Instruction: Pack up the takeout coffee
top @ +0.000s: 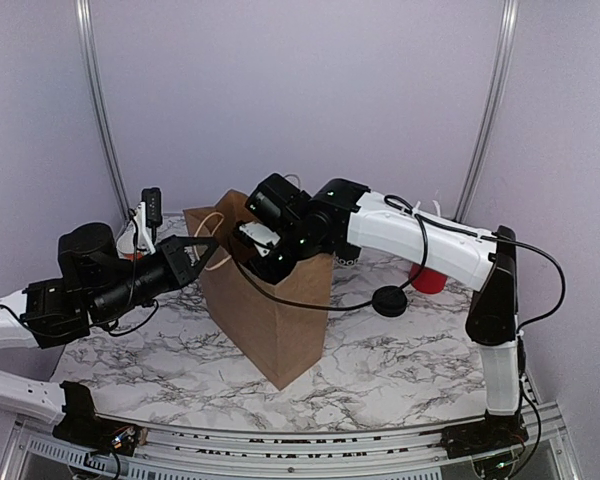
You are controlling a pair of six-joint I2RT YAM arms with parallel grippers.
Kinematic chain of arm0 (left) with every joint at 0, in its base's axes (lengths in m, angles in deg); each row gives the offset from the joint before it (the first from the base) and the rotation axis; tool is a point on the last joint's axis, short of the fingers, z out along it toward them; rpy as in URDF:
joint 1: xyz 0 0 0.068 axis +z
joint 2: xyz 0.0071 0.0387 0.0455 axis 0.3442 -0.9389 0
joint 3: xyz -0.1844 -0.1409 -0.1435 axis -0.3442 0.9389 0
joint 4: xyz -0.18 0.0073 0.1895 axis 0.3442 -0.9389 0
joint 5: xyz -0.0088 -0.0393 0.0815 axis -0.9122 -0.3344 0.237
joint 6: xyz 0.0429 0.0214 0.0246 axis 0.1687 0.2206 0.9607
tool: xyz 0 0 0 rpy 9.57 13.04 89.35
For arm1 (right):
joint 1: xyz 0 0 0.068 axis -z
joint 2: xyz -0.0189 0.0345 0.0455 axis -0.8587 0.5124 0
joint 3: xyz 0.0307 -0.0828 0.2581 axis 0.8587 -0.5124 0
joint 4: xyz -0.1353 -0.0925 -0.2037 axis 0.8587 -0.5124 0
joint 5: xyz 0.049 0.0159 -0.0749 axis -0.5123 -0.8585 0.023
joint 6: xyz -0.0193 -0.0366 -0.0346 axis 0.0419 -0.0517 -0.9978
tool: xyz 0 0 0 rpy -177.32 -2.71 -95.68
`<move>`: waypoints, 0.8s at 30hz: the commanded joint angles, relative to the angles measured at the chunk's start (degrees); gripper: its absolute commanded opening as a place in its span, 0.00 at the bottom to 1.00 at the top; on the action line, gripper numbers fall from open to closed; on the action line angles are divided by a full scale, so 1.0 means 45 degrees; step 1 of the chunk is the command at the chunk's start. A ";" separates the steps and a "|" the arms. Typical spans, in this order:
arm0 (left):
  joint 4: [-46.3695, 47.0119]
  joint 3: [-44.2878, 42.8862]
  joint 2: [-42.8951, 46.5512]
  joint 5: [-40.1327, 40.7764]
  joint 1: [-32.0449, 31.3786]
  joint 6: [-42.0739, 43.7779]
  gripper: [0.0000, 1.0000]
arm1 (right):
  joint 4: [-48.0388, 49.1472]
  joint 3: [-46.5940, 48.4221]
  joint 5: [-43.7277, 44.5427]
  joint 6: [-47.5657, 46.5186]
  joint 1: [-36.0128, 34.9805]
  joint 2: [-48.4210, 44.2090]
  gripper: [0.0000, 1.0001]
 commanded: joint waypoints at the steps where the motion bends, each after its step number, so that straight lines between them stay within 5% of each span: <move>1: 0.0683 -0.0370 -0.0526 -0.1303 -0.0016 0.0418 0.00 | -0.0628 -0.0124 0.0067 -0.0479 -0.0073 -0.0269 0.53; 14: 0.0841 -0.0340 -0.0322 -0.0805 -0.0027 0.0637 0.00 | 0.0135 -0.2828 0.0425 -0.0713 -0.0347 -0.0263 0.52; 24: 0.0842 -0.0425 -0.0419 -0.0632 -0.0028 0.0698 0.00 | -0.0512 -0.1905 0.0985 -0.0953 -0.0400 -0.0233 0.51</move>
